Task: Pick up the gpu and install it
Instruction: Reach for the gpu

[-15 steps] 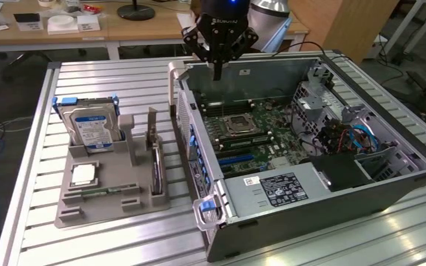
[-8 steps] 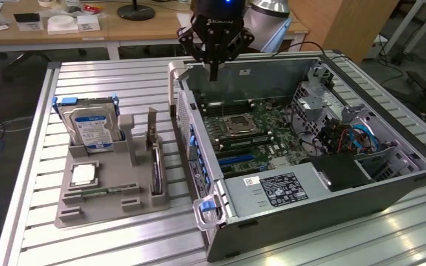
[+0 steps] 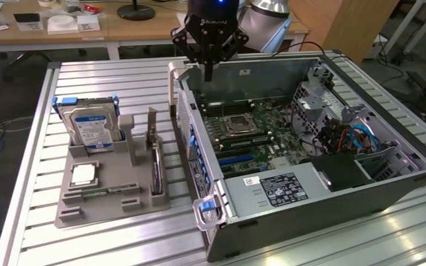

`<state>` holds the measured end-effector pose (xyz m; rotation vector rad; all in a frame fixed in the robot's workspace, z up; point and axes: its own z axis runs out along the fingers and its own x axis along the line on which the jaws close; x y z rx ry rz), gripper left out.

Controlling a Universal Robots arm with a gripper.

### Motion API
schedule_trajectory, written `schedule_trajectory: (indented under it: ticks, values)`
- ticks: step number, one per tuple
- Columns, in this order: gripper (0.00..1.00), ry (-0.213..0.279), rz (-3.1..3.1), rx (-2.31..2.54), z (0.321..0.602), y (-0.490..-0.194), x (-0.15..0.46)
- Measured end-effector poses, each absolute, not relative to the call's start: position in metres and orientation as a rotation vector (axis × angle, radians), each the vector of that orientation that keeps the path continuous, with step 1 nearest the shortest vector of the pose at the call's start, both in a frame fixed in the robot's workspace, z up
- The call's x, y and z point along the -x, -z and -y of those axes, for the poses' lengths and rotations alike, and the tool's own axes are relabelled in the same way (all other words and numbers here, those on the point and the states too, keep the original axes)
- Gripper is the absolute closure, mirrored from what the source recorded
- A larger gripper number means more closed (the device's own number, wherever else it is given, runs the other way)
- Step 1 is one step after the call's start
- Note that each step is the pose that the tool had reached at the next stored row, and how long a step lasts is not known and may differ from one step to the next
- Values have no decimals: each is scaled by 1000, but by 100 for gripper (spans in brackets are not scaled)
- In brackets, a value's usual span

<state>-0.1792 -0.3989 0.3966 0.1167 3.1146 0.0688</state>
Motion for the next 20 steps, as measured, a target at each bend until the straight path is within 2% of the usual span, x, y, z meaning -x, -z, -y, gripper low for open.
schedule_trajectory:
  ticks: [20]
  values:
    - [89, -69, -3115, -117, 399, -396, 207]
